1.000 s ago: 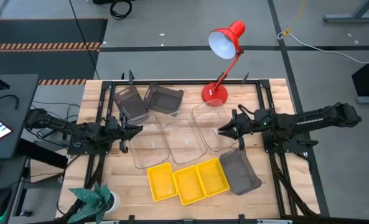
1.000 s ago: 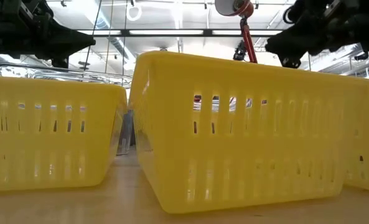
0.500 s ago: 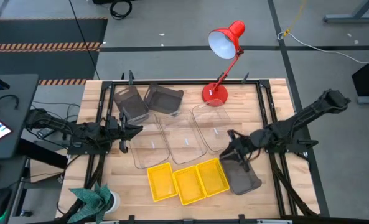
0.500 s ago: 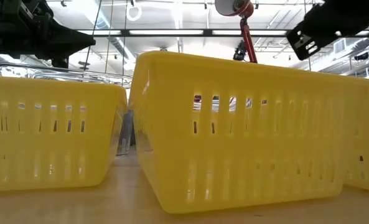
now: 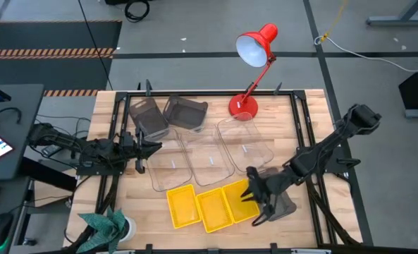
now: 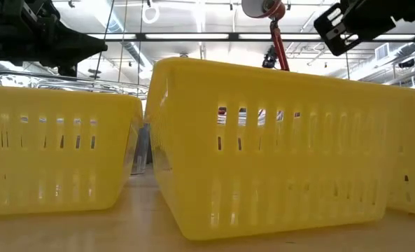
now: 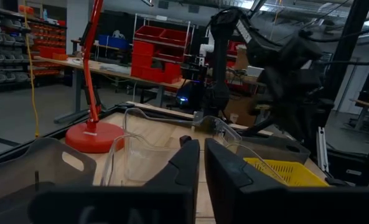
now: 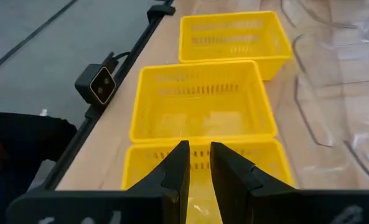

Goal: Stack baskets by color
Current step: Stack the right yellow bin on the middle yellow bin

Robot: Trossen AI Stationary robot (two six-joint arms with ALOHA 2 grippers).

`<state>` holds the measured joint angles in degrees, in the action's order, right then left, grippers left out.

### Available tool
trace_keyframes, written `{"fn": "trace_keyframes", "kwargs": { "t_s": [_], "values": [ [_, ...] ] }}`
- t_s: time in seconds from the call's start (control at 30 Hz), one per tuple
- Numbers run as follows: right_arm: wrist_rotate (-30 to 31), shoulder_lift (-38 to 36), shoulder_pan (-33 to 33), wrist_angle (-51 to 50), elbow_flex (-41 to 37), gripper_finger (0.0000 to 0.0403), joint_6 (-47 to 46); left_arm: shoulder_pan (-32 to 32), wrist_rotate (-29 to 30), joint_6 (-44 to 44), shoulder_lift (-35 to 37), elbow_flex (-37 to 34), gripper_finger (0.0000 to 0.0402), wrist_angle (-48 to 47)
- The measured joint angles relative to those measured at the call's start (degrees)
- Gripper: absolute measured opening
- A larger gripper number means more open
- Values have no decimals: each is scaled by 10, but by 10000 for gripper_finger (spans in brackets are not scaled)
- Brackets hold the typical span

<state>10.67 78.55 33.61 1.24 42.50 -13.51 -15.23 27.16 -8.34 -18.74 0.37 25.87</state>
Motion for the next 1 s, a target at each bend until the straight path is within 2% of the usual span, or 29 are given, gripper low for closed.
{"fn": "trace_keyframes", "kwargs": {
  "t_s": [0.3, 0.53, 0.73, 1.0],
  "values": [
    [16, 108, 31, -2, 94, 69, -34, 0, 0, 0, 0, 0, 30, 0],
    [19, 209, 32, -57, 185, 81, -47, 0, 0, 0, 0, 0, 36, 2],
    [17, 272, 32, -121, 263, 103, -30, 0, 0, 0, 0, 0, 31, 1],
    [12, 318, 32, -151, 322, 148, -12, 0, 0, 0, 0, 0, 32, 2]
  ]
}}
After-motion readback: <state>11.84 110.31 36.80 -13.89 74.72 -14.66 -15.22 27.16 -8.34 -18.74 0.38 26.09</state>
